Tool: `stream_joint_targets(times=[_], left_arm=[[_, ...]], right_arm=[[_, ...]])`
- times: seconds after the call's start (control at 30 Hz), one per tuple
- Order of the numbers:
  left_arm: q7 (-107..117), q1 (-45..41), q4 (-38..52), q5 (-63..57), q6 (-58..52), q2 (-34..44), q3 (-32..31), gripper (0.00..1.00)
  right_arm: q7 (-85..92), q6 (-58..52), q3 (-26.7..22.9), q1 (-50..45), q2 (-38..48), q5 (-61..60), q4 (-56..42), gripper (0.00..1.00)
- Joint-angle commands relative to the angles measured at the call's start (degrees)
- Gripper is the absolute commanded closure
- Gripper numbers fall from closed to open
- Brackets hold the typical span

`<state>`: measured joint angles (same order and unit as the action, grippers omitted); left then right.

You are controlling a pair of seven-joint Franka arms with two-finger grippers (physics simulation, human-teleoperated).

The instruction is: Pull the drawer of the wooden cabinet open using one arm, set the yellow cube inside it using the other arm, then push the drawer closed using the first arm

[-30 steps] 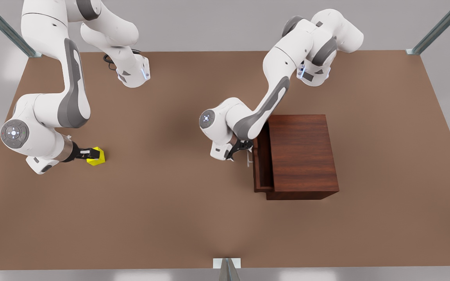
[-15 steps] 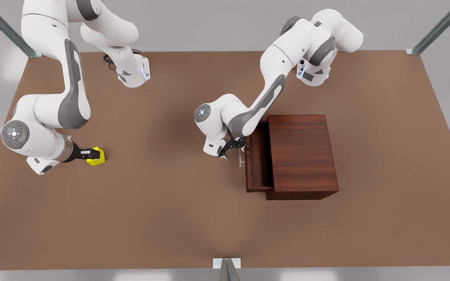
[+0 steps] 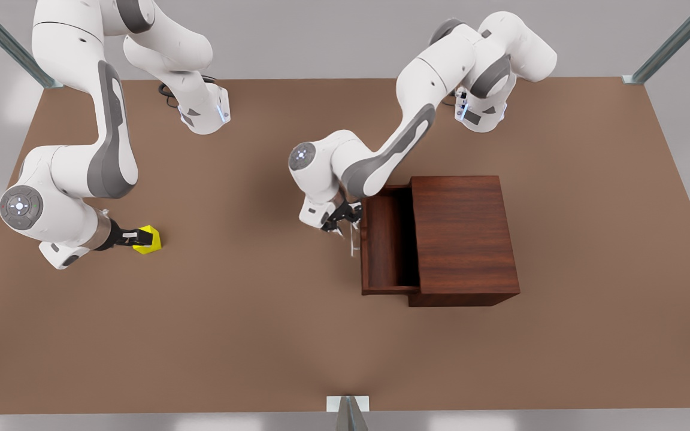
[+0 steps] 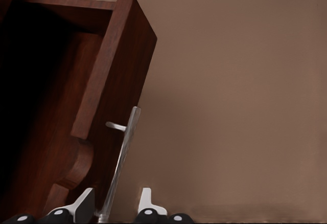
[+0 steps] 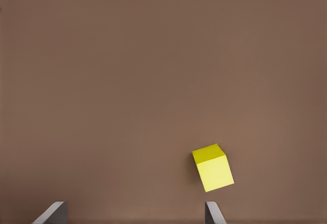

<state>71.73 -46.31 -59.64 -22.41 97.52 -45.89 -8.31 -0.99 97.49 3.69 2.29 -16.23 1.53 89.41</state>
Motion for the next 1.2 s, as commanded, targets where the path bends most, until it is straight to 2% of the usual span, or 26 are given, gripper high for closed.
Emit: stream_joint_targets(times=[0.0, 0.13, 0.17, 0.23, 0.27, 0.3, 0.33, 0.4, 0.47, 0.53, 0.6, 0.67, 0.73, 0.87, 1.17], left_arm=[[0.16, -0.18, 3.21, 3.42, -13.83, 2.9, -1.62, 0.0], [-4.04, 1.31, 4.18, 9.31, -27.37, 14.86, -2.32, 0.0], [-13.09, 9.03, 3.91, 14.57, -30.36, 18.98, -2.32, 0.0], [-40.86, 30.73, 0.05, 24.85, -33.53, 25.23, -2.32, 0.0], [-44.65, 39.18, -9.24, 28.73, -26.52, 28.83, -2.23, 0.0], [-49.14, 42.35, -24.08, 29.17, -13.88, 36.64, -2.06, 0.0], [-49.32, 42.53, -31.69, 28.82, -4.88, 40.97, -1.09, 0.0], [-55.2, 43.06, -30.27, 28.82, -5.23, 40.18, 0.23, 0.0], [-49.32, 43.67, -29.57, 28.3, -5.23, 39.91, 0.66, 0.0], [-59.87, 46.93, -29.22, 29.08, -5.32, 40.0, 1.55, 0.0], [-60.22, 46.75, -27.99, 28.91, -6.98, 40.0, 1.46, 0.0], [-61.45, 46.49, -27.11, 28.91, -10.5, 40.53, 0.93, 0.0], [-63.64, 46.57, -27.2, 29.08, -11.12, 40.09, 1.02, 0.0], [-63.56, 46.4, -13.93, 28.47, -14.72, 29.63, 1.02, 0.0], [-63.56, 46.22, -13.58, 27.5, -16.22, 29.19, 0.84, 0.0]], right_arm=[[0.03, -0.02, 0.0, 0.0, 0.06, -0.04, -0.03, 0.0], [-0.06, -0.1, -0.09, 0.0, 0.06, -0.3, -0.03, 0.0], [-0.15, -0.19, 0.09, -0.26, 0.06, -0.57, -0.03, 0.0], [-10.16, 0.07, 0.44, -3.34, -1.69, -0.13, 0.94, 0.0], [-14.12, 0.77, 0.44, -4.48, -2.75, 0.05, 2.17, 0.0], [-16.4, 2.18, 0.44, -4.48, -2.66, -0.13, 3.48, 0.0], [-22.82, 4.11, 0.27, -4.13, -2.49, -0.57, 4.28, 0.0], [-23.09, 12.1, 0.0, -3.96, 4.8, -2.85, 17.01, 0.0], [-23.0, 12.72, -0.44, -3.87, 9.9, -4.26, 24.49, 0.0], [-27.29, 17.9, -2.28, -3.87, 11.4, -6.54, 29.06, 0.0], [-46.8, 23.0, -3.6, -2.2, 11.31, -7.25, 30.64, 0.0], [-57.54, 31.79, -3.6, 0.08, 10.09, -7.25, 34.25, 0.0], [-58.59, 34.44, -3.69, 1.67, 8.85, -7.25, 34.78, 0.0], [-59.65, 40.41, -3.78, 4.39, 9.91, -10.15, 36.97, 0.0], [-60.09, 43.05, -3.6, 6.77, 5.78, -10.15, 38.03, 0.0]])
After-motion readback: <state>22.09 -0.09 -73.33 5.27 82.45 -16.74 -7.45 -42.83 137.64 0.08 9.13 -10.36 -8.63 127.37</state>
